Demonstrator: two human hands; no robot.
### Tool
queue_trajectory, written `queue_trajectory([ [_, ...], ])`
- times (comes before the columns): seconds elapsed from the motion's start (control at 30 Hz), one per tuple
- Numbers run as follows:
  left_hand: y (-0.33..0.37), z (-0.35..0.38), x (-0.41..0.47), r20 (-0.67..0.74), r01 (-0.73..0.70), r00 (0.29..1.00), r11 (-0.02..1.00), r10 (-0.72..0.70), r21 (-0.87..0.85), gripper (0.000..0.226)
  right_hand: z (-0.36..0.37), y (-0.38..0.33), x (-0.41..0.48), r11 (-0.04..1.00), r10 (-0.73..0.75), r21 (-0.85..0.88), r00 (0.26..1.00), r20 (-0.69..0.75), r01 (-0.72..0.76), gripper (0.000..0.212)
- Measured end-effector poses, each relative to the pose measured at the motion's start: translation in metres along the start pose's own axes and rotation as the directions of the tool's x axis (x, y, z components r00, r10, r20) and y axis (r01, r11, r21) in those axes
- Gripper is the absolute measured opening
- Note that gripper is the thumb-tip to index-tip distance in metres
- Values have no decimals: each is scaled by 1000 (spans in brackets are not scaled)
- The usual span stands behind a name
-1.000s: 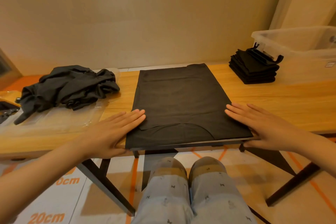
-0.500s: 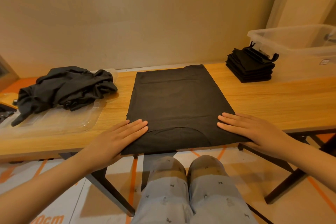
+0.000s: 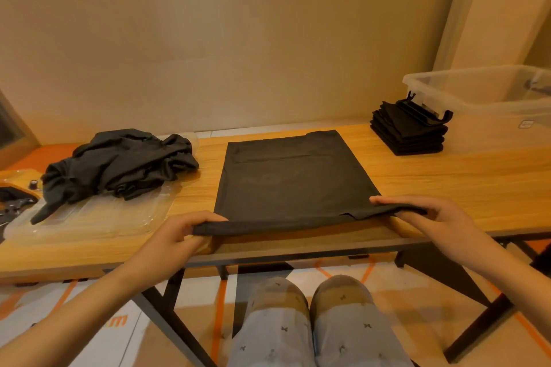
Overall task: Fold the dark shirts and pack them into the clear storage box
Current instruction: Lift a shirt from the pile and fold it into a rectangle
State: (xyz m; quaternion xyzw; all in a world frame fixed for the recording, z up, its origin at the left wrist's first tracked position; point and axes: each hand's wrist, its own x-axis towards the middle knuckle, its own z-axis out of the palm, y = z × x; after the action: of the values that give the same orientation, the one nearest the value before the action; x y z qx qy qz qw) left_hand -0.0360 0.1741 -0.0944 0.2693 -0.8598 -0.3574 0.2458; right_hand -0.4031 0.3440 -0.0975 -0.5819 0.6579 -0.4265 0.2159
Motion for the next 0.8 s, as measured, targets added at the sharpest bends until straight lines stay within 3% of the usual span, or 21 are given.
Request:
queue_trajectory([
  [0.23,7,-32,53,17,183,983,978,-182,-105,30,-15,-25,58,965,97,245,995,9,-97,27],
  [0.3,4,-47,80,139,261,961,952,-240,-162,18,-19,-28,88,949,153,276,988,10,-150,23],
  [0.37,-2,-64,110,263,360,915,914,-307,-186,53,-22,-26,125,944,189,271,982,23,-188,19],
  [0.43,-12,-77,146,278,425,892,873,-357,-240,50,-25,-25,167,933,224,278,974,40,-227,17],
  [0.5,-29,-86,183,216,487,873,816,-438,-310,24,-24,-19,210,920,281,272,959,42,-281,14],
  [0.57,-50,-84,214,118,569,816,751,-566,-337,16,-16,-4,248,905,368,218,929,29,-365,9],
  [0.67,-84,-61,242,-4,701,702,692,-712,-171,25,3,29,283,857,511,81,860,-5,-509,18],
  [0.8,-115,-33,251,-260,676,711,737,-654,-7,32,17,57,298,852,506,-78,852,-134,-518,24],
])
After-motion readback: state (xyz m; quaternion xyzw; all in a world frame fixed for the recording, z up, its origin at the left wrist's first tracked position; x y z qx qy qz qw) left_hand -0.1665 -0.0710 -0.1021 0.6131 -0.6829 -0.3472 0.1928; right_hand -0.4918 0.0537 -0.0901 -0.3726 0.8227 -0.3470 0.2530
